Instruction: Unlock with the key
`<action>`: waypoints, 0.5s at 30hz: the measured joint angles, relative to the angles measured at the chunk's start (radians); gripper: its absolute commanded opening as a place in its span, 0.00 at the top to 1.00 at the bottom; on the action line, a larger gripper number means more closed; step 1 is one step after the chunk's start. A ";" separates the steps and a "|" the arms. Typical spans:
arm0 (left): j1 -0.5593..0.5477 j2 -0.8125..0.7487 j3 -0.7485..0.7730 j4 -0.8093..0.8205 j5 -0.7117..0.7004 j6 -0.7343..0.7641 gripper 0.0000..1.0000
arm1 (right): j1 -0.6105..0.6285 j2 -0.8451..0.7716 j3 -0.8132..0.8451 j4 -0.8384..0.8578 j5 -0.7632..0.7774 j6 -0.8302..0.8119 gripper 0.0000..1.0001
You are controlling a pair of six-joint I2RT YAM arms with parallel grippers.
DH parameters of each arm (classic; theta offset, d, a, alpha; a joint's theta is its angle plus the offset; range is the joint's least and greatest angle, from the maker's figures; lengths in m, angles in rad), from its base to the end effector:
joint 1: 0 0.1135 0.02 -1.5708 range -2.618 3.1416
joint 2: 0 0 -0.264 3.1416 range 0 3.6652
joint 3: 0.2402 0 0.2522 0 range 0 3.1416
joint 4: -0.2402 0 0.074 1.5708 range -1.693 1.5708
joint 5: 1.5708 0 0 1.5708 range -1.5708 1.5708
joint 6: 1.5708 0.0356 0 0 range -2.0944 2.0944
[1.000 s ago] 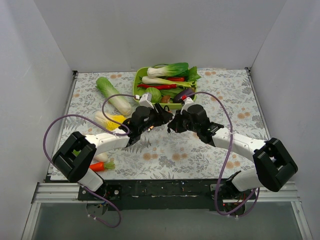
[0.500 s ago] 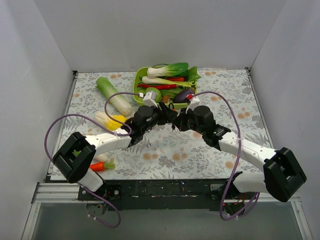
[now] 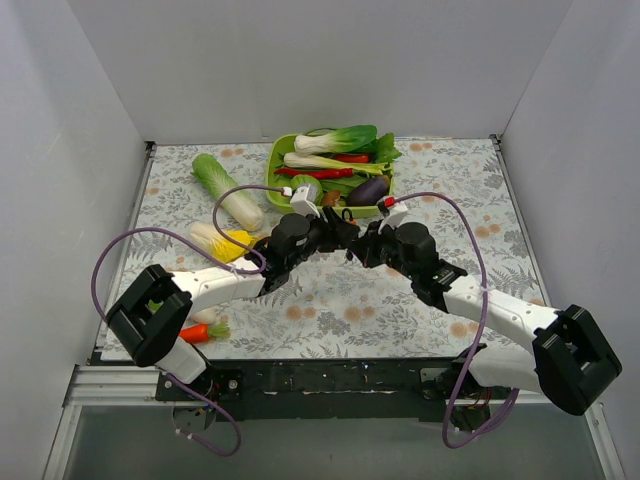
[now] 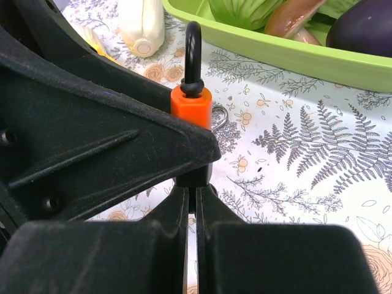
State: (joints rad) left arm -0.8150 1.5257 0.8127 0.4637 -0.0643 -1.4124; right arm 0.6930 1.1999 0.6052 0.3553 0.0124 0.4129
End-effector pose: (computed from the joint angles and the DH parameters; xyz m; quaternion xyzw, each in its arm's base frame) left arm 0.2340 -0.2450 0.2354 -0.2511 0.7484 -0.5392 0.2935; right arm 0.2059 0.1704 0.2460 -0.1060 0.7793 0.3202 0.5281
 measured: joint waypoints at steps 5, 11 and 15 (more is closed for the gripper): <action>0.002 0.000 0.013 -0.016 0.018 -0.010 1.00 | -0.001 -0.022 -0.021 0.016 0.002 0.008 0.81; 0.073 0.000 0.015 -0.088 0.108 -0.042 1.00 | -0.022 -0.056 -0.050 0.071 0.003 0.047 0.68; 0.113 0.000 0.012 -0.184 0.161 -0.042 1.00 | -0.043 -0.093 -0.051 0.109 -0.005 0.056 0.64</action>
State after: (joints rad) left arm -0.7025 1.5257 0.8246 0.2798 0.0963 -1.4548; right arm 0.6498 1.1065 0.5545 0.4641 0.0071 0.4686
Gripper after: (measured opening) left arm 0.475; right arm 0.328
